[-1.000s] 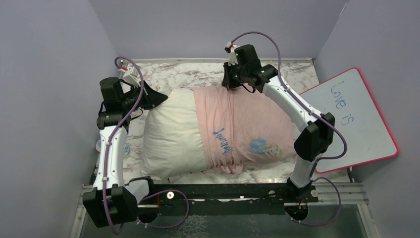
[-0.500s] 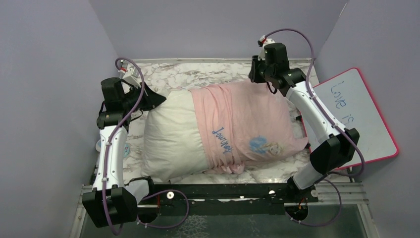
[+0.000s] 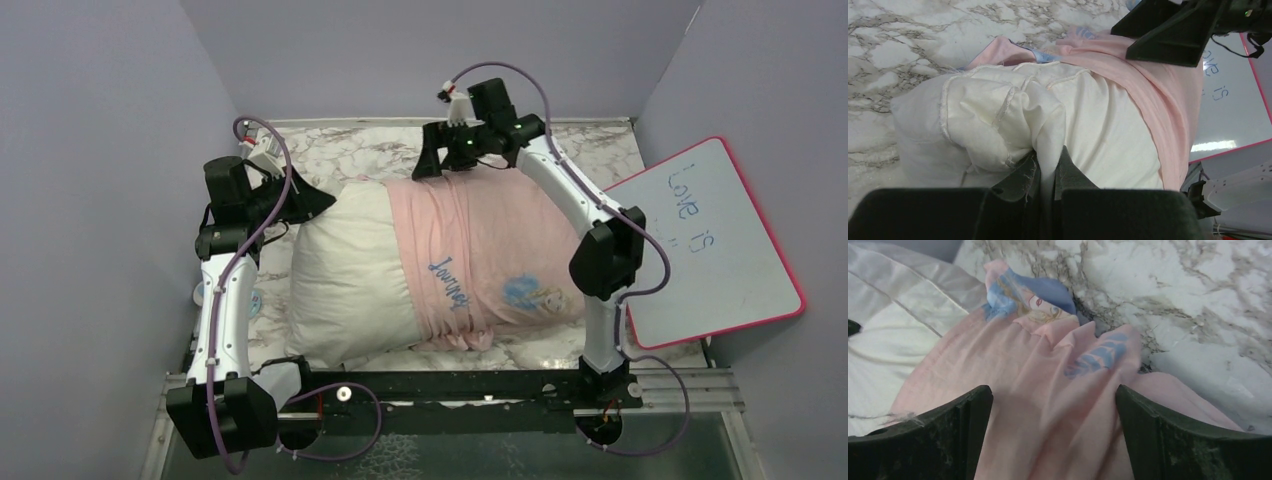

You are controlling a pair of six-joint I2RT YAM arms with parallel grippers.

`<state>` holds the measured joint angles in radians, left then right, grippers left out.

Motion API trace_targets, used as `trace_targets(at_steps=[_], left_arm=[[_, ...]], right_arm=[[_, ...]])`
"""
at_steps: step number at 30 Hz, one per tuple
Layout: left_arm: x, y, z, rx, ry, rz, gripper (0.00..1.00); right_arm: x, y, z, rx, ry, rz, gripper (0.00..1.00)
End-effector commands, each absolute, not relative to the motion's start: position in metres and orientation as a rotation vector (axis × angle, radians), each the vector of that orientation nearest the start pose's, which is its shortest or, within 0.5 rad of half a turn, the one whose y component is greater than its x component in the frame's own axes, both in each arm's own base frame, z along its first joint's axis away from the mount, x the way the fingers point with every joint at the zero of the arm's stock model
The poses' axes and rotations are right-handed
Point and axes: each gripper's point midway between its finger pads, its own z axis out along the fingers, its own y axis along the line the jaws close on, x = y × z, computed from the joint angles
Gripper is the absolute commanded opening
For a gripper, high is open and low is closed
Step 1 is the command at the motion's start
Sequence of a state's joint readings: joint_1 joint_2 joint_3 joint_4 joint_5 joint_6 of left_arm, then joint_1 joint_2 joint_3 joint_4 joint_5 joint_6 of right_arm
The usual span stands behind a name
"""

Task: Remove the pillowcase from the pillow
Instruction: Remove the pillow from the pillowcase.

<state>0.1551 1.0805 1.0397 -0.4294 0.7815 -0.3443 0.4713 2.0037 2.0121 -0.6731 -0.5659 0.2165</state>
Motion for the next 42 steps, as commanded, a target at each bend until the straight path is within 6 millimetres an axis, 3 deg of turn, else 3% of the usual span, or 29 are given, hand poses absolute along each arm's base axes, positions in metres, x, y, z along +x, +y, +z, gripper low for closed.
trace_targets(at_steps=[1, 4, 6, 7, 16, 19, 24, 28, 29, 35, 38, 41, 42], left_arm=[[0.303, -0.097, 0.304, 0.068, 1.937, -0.960, 0.00], [0.303, -0.096, 0.310, 0.068, 1.926, -0.955, 0.00], [0.304, -0.095, 0.310, 0.061, 1.924, -0.943, 0.00], [0.305, -0.094, 0.310, 0.055, 1.924, -0.932, 0.00], [0.311, -0.074, 0.302, -0.004, 1.963, -0.773, 0.00], [0.313, -0.063, 0.303, -0.022, 1.977, -0.684, 0.00], [0.314, -0.053, 0.302, -0.042, 1.995, -0.603, 0.00], [0.311, -0.060, 0.300, -0.005, 1.997, -0.648, 0.00], [0.310, -0.063, 0.301, 0.009, 1.996, -0.667, 0.00], [0.308, -0.073, 0.300, 0.037, 1.988, -0.746, 0.00], [0.308, -0.077, 0.299, 0.034, 1.985, -0.785, 0.00], [0.309, -0.079, 0.298, 0.027, 1.983, -0.805, 0.00], [0.310, -0.078, 0.298, 0.019, 1.985, -0.804, 0.00]], right_arm=[[0.381, 0.353, 0.223, -0.801, 2.326, 0.862, 0.89], [0.401, 0.323, 0.212, -0.735, 2.364, 0.592, 0.58], [0.412, 0.301, 0.211, -0.670, 2.356, 0.452, 0.12], [0.417, 0.290, 0.214, -0.626, 2.344, 0.400, 0.02], [0.448, 0.187, 0.234, -0.206, 2.293, 0.160, 0.01], [0.454, 0.162, 0.238, -0.082, 2.291, 0.149, 0.01], [0.454, 0.162, 0.249, -0.053, 2.270, 0.186, 0.01], [0.444, 0.193, 0.258, -0.165, 2.278, 0.389, 0.01], [0.439, 0.206, 0.261, -0.212, 2.273, 0.478, 0.03], [0.407, 0.263, 0.289, -0.409, 2.162, 0.889, 0.39], [0.392, 0.293, 0.288, -0.557, 2.150, 0.894, 0.67], [0.385, 0.317, 0.270, -0.653, 2.201, 0.817, 0.96], [0.385, 0.321, 0.259, -0.661, 2.232, 0.787, 1.00]])
